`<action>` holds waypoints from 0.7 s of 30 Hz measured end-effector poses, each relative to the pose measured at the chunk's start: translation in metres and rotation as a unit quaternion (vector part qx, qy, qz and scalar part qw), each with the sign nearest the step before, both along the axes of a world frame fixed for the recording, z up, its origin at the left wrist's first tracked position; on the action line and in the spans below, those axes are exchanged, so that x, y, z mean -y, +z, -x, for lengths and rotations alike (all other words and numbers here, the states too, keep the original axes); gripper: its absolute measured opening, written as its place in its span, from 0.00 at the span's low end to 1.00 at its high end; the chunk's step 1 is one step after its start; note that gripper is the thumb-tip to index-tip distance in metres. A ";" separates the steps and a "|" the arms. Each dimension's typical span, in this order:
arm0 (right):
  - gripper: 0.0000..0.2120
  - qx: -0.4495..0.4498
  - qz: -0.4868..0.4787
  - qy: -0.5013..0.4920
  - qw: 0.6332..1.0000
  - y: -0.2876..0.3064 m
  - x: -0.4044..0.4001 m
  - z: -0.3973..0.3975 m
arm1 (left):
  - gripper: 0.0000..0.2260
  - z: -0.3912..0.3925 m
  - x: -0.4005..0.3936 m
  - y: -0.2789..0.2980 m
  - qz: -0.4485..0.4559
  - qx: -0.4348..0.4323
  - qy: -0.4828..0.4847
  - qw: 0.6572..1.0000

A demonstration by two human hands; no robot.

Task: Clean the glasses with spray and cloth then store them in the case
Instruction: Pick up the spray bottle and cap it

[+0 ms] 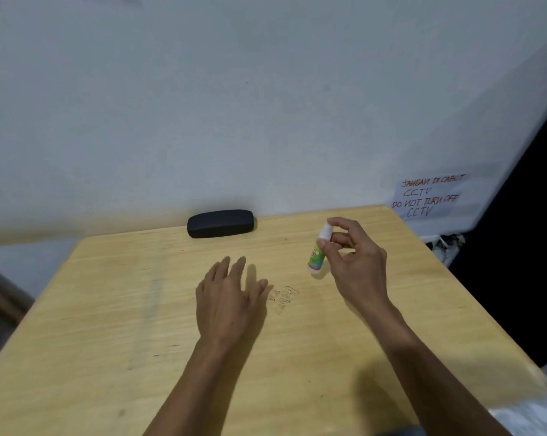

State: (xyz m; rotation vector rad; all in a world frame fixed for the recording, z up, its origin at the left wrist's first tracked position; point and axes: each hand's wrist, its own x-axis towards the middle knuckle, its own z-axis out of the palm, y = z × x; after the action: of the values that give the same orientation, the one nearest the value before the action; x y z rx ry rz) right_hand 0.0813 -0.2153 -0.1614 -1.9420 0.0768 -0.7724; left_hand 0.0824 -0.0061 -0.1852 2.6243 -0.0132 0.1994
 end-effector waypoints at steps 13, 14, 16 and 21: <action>0.13 -0.042 0.066 0.018 0.997 -0.005 -0.028 -0.128 | 0.34 -0.021 -0.017 -0.022 -0.117 -0.071 -0.015 0.990; 0.13 -0.047 0.067 0.020 0.996 -0.007 -0.029 -0.132 | 0.34 -0.021 -0.017 -0.022 -0.117 -0.068 -0.014 0.991; 0.13 -0.056 0.071 0.022 0.996 -0.010 -0.032 -0.137 | 0.34 -0.020 -0.017 -0.023 -0.118 -0.064 -0.013 0.991; 0.13 -0.066 0.077 0.021 0.995 -0.010 -0.034 -0.140 | 0.34 -0.020 -0.018 -0.025 -0.114 -0.057 -0.013 0.992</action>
State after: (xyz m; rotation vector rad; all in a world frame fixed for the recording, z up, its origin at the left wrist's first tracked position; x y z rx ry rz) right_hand 0.2211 -0.1814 -0.1712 -2.1338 0.0578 -0.6381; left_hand 0.1024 0.0114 -0.2100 2.8579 -0.0330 0.0405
